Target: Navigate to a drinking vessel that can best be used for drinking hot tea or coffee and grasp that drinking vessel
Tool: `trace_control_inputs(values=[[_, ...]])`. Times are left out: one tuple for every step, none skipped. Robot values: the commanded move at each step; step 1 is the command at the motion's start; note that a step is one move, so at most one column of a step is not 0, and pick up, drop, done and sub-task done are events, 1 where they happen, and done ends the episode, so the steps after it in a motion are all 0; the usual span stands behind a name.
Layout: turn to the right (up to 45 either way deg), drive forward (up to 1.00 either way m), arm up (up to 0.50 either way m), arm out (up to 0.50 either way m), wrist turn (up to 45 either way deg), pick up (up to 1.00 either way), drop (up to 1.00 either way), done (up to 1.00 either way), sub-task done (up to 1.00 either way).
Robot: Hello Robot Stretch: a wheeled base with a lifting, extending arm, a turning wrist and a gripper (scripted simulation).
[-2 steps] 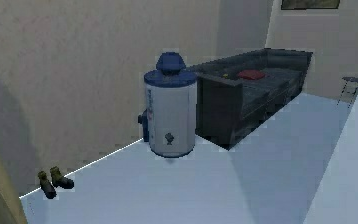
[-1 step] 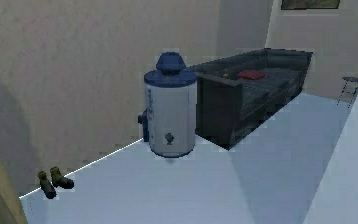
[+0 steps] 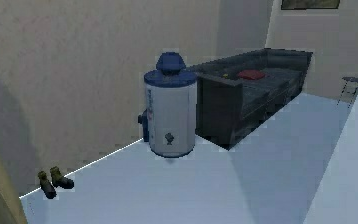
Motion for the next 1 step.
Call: trace_control_inputs(values=[[0.0,0.0,0.0,0.0,0.0,0.0,0.0,1.0,0.0]])
